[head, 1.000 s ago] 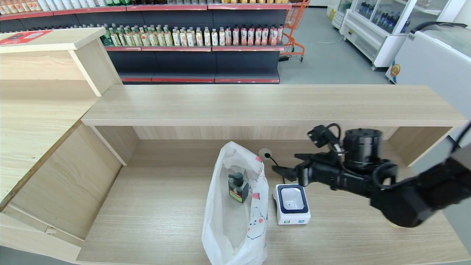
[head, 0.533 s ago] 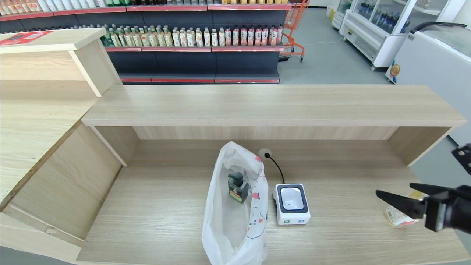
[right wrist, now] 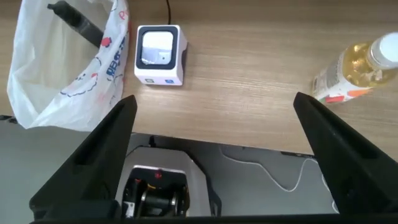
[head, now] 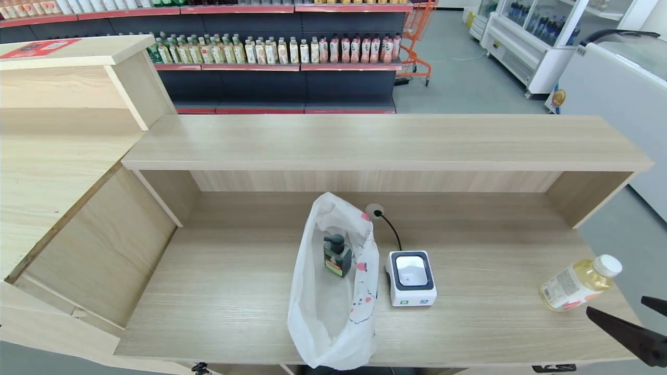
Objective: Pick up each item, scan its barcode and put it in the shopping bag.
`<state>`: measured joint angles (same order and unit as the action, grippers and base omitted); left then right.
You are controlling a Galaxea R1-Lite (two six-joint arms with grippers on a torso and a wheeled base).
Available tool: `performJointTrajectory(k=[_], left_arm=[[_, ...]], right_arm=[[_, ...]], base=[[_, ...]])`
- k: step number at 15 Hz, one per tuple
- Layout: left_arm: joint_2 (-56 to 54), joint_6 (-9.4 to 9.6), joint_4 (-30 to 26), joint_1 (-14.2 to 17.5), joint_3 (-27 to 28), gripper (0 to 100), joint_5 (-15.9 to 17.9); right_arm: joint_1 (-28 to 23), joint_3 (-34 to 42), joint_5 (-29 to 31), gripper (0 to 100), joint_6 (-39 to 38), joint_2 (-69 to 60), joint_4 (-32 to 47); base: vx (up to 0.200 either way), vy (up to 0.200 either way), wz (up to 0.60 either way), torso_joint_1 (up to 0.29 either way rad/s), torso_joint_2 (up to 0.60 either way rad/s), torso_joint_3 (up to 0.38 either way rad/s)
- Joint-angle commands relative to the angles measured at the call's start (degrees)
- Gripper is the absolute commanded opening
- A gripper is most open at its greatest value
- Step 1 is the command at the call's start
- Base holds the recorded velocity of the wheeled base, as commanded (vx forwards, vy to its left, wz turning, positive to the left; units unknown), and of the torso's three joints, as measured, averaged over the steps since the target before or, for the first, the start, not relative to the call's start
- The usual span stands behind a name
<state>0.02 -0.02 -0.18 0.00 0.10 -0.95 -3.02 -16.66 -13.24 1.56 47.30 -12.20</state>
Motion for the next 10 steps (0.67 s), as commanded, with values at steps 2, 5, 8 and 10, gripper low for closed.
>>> performJointTrajectory(k=[2,5,8,10], left_arm=[[0.0,0.29,0.0,0.0,0.0,100,0.0],[0.0,0.11,0.0,0.0,0.0,100,0.0],[0.0,0.20,0.0,0.0,0.0,100,0.0],[0.0,0.29,0.0,0.0,0.0,100,0.0]], right_arm=[[-0.1,0.1,0.1,100,0.0,0.2,0.0],[-0.4,0.2,0.1,100,0.0,0.0,0.0],[-0.8,0.2,0.1,100,0.0,-0.2,0.1],[-2.4,0.4,0.1,100,0.0,-0.1,0.1]], base=[[-0.200,0.000,0.00,-0.012,0.00,0.012],[-0.067,0.000,0.00,0.001,0.00,0.001],[0.000,-0.133,0.00,0.003,0.00,-0.002],[0.000,-0.200,0.00,0.015,0.01,0.000]])
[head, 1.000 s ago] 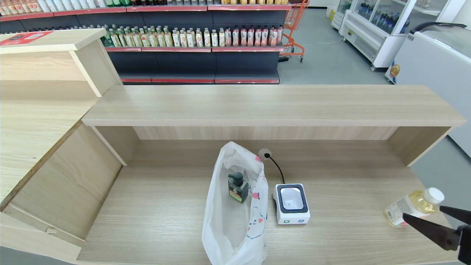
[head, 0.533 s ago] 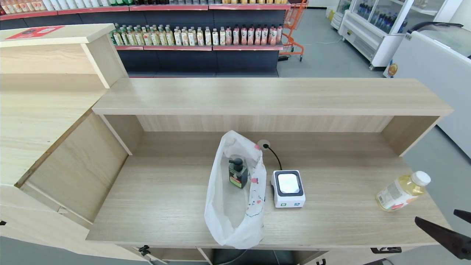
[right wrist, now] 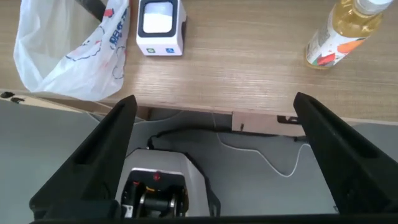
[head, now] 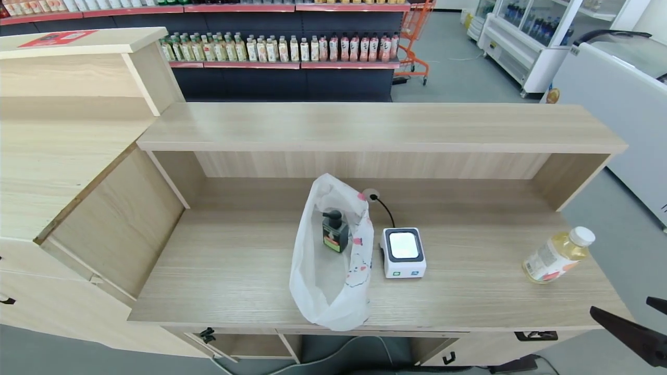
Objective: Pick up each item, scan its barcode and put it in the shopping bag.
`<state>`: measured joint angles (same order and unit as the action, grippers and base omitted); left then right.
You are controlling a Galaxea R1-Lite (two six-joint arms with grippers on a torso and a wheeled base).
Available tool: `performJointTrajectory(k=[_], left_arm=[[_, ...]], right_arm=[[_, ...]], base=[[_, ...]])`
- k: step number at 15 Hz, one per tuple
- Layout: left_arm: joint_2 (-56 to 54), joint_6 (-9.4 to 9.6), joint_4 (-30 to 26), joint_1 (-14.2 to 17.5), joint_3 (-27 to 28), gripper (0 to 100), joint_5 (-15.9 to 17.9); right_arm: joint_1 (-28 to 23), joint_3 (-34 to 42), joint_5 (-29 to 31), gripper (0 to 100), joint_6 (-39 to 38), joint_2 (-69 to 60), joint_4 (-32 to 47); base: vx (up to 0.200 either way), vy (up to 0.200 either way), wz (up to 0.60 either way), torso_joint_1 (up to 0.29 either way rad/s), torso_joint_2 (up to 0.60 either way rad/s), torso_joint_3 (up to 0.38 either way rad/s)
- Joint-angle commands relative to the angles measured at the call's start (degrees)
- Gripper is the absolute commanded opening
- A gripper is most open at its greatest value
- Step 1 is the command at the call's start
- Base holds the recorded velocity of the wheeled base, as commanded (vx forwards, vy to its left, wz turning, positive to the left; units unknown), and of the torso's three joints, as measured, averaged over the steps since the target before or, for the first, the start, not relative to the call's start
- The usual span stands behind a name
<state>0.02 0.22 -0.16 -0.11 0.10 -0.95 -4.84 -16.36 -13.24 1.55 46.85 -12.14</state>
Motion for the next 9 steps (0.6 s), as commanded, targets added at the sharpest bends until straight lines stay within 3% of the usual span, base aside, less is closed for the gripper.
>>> performJointTrajectory(k=[1,9], left_arm=[[0.0,0.04,0.0,0.1,0.0,100,0.0],[0.0,0.04,0.0,0.1,0.0,100,0.0]], right_arm=[[-1.0,0.3,0.0,100,0.0,0.3,0.5],[-1.1,0.3,0.0,100,-0.6,0.5,2.0]], base=[[0.000,-0.200,0.00,0.007,0.01,0.002],[0.000,-0.200,0.00,0.005,0.00,0.003]])
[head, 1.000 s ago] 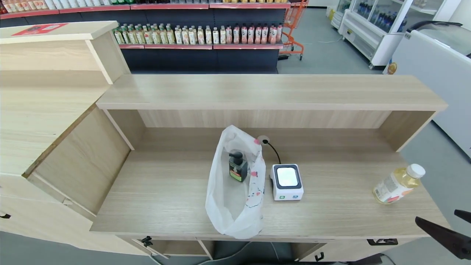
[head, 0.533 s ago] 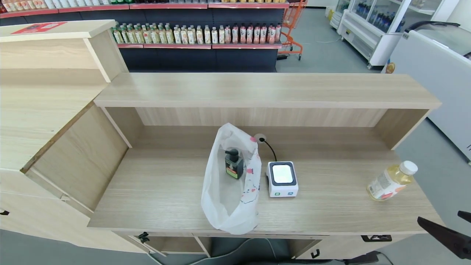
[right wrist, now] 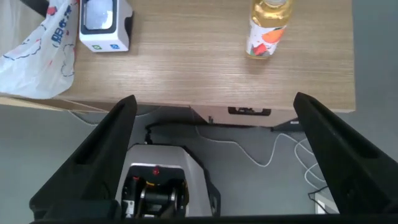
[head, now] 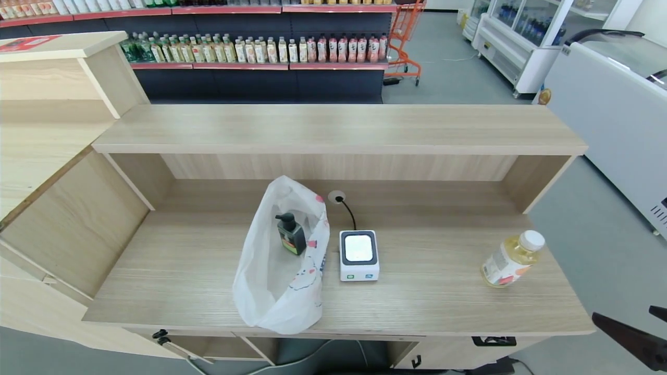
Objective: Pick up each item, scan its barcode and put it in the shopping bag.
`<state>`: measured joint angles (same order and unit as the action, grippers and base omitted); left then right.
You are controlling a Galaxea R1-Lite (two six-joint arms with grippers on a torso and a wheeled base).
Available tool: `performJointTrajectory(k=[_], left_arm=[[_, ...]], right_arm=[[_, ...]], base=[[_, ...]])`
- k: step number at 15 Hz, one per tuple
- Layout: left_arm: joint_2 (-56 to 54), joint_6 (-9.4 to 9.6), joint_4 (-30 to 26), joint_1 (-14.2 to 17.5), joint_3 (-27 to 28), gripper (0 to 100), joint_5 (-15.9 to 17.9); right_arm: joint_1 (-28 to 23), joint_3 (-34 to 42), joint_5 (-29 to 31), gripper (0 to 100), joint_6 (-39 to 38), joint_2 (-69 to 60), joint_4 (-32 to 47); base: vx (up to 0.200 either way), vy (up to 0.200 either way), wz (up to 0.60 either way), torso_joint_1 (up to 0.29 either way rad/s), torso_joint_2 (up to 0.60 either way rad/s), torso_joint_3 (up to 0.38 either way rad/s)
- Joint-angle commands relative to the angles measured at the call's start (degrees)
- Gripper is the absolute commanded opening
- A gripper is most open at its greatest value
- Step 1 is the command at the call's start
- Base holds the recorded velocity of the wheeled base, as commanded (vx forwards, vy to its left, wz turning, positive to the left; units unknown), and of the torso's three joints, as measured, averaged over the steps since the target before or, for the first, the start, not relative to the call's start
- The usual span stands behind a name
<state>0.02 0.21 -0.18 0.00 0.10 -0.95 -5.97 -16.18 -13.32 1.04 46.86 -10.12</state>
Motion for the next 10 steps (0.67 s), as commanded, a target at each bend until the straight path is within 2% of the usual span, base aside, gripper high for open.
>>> performJointTrajectory(k=[1,4,10], left_arm=[[0.0,-0.03,0.0,0.0,0.0,100,0.0],[0.0,0.06,0.0,0.0,0.0,100,0.0],[0.0,0.06,0.0,0.0,0.0,100,0.0]], right_arm=[[0.0,0.2,0.1,100,-0.5,0.6,0.0],[0.0,0.0,0.1,100,-0.8,0.2,2.9],[0.0,0.8,0.1,100,-0.9,0.1,3.0]], base=[[0.000,-0.200,0.00,0.002,0.01,0.002],[0.000,-0.200,0.00,0.001,0.00,0.004],[0.000,-0.200,0.00,0.002,0.00,0.002]])
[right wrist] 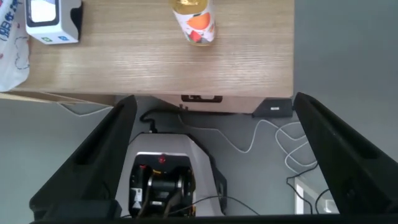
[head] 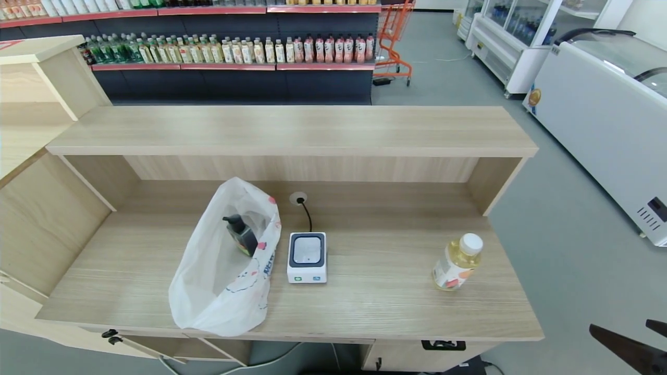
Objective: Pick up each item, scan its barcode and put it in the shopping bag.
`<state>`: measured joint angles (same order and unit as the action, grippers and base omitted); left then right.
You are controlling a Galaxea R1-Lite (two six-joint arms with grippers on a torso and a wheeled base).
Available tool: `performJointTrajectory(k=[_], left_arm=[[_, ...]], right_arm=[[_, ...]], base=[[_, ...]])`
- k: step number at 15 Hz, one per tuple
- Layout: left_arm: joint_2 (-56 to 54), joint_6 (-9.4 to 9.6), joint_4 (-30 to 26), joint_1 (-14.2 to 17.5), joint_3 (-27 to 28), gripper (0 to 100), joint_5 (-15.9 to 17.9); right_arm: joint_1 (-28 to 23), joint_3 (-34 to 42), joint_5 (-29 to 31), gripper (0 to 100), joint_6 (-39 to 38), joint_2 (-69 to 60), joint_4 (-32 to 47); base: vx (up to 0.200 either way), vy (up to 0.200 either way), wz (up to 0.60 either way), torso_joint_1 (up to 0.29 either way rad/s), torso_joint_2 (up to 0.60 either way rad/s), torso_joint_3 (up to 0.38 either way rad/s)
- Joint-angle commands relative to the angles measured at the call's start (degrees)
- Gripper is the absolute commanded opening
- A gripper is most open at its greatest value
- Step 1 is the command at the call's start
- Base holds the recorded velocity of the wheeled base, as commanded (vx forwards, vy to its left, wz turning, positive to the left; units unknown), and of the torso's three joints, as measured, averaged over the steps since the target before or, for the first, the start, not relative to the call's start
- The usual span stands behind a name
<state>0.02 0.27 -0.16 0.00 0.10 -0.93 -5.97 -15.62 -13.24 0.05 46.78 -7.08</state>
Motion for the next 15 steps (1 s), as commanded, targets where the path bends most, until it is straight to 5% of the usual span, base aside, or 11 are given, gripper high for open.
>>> performJointTrajectory(k=[1,3,10,15], left_arm=[[0.0,0.00,0.0,0.0,0.0,100,0.0],[0.0,0.00,0.0,0.0,0.0,100,0.0],[0.0,-0.09,0.0,0.0,0.0,100,0.0],[0.0,-0.09,0.0,0.0,0.0,100,0.0]], right_arm=[[0.0,0.5,0.0,100,0.0,0.2,0.0],[0.0,0.9,0.0,100,0.0,0.3,0.0],[0.2,-3.2,3.6,100,-0.6,15.1,-1.4],[2.8,-1.5,7.2,100,-5.4,34.3,-20.2]], base=[[0.000,-0.200,0.00,-0.002,0.00,0.002],[0.000,-0.200,0.00,0.002,0.01,0.005],[0.000,0.000,0.00,0.000,0.00,0.000],[0.000,0.000,0.00,0.000,0.00,0.000]])
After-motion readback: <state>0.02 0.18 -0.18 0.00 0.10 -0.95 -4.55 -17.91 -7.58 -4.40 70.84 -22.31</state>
